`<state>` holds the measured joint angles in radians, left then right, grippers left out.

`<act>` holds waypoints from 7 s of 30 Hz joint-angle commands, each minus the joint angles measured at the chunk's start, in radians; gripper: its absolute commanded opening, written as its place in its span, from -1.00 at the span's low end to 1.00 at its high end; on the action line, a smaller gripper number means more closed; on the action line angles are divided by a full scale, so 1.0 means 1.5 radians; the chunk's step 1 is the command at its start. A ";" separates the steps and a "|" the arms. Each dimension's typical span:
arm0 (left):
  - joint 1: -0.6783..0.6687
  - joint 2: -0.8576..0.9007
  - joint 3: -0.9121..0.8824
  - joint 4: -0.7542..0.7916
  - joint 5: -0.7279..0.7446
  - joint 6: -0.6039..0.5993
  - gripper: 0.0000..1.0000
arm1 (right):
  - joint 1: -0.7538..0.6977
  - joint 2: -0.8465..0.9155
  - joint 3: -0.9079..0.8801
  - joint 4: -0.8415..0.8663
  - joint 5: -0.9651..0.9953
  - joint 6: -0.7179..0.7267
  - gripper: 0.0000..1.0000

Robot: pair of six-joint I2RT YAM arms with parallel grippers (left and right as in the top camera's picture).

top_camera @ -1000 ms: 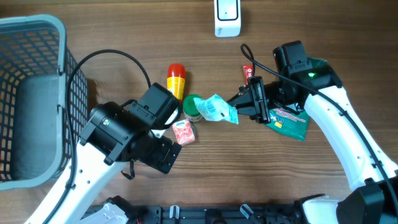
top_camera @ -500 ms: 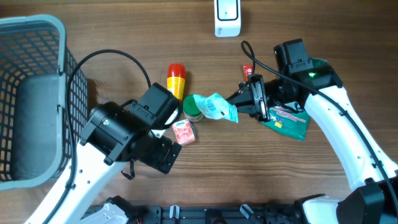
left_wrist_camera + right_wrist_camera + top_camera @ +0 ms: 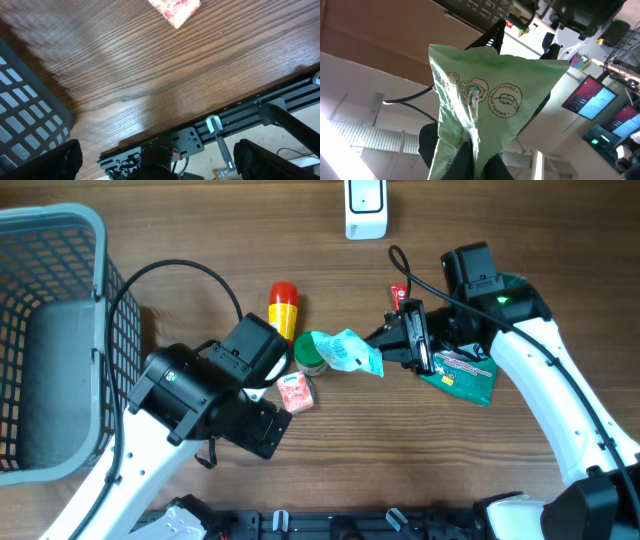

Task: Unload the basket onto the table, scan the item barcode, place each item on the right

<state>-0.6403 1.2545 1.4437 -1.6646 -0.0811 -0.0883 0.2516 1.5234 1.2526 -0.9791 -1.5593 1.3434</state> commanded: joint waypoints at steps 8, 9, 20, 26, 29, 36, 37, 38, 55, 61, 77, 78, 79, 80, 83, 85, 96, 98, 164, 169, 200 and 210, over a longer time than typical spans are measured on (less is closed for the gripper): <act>0.003 -0.005 0.000 0.000 0.004 -0.006 1.00 | -0.088 -0.010 0.011 -0.028 -0.042 -0.028 -0.92; 0.003 -0.005 0.000 -0.001 0.004 -0.006 1.00 | -0.089 -0.010 0.011 0.041 -0.042 -0.083 -0.91; 0.003 -0.005 0.000 0.000 0.004 -0.006 1.00 | -0.034 -0.074 0.010 0.708 -0.042 -0.775 -0.91; 0.003 -0.005 0.000 0.000 0.004 -0.006 1.00 | -0.022 -0.113 0.011 0.756 -0.042 -1.175 -0.91; 0.003 -0.005 0.000 0.000 0.004 -0.006 1.00 | -0.022 -0.119 0.011 0.860 -0.042 -1.317 -0.91; 0.003 -0.005 0.000 0.000 0.004 -0.006 1.00 | -0.022 -0.134 0.011 1.131 -0.041 -1.332 -0.91; 0.003 -0.005 0.000 0.000 0.004 -0.006 1.00 | -0.022 -0.140 0.011 1.134 -0.041 -1.337 -0.91; 0.003 -0.005 0.000 0.000 0.004 -0.006 1.00 | -0.022 -0.143 0.011 1.132 -0.041 -1.343 -0.91; 0.003 -0.005 0.000 0.000 0.004 -0.006 1.00 | -0.023 -0.184 0.011 0.978 -0.027 -1.355 -0.92; 0.003 -0.005 0.000 0.000 0.004 -0.006 1.00 | -0.029 -0.152 0.011 0.573 0.252 -1.182 -0.91; 0.003 -0.005 0.000 0.000 0.004 -0.006 1.00 | -0.029 0.283 0.037 0.813 0.834 -0.518 -0.91; 0.003 -0.005 0.000 0.000 0.004 -0.006 1.00 | -0.029 0.315 0.056 0.830 0.836 -0.507 -0.91; 0.003 -0.005 0.000 -0.001 0.004 -0.006 1.00 | -0.029 0.363 0.094 0.839 0.846 -0.489 -0.91; 0.003 -0.005 0.000 0.000 0.004 -0.006 1.00 | -0.029 0.383 0.115 0.838 0.846 -0.487 -0.91; 0.003 -0.005 0.000 0.000 0.004 -0.006 1.00 | -0.029 0.442 0.200 0.800 0.848 -0.472 -0.91; 0.003 -0.005 0.000 0.000 0.004 -0.006 1.00 | -0.029 0.444 0.209 0.791 0.864 -0.459 -0.91; 0.003 -0.005 0.000 0.000 0.004 -0.006 1.00 | -0.154 0.254 0.210 0.594 0.828 -0.478 -0.91; 0.003 -0.005 0.000 0.000 0.004 -0.006 1.00 | -0.222 0.202 0.210 0.522 0.833 -0.490 -0.91; 0.003 -0.005 0.000 0.000 0.004 -0.006 1.00 | -0.122 0.480 0.062 0.061 1.034 -0.603 -0.91; 0.003 -0.005 0.000 0.000 0.004 -0.006 1.00 | -0.127 0.413 0.086 0.046 0.726 -0.761 -0.91; 0.003 -0.005 0.000 0.000 0.004 -0.006 1.00 | -0.129 -0.188 0.086 0.053 -0.043 -0.869 -0.91; 0.003 -0.005 0.000 0.000 0.004 -0.006 1.00 | -0.235 -0.314 0.086 0.365 -0.041 -0.236 -0.91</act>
<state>-0.6392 1.2545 1.4429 -1.6642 -0.0811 -0.0906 -0.0288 1.0290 1.3777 -0.5350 -1.5597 0.4355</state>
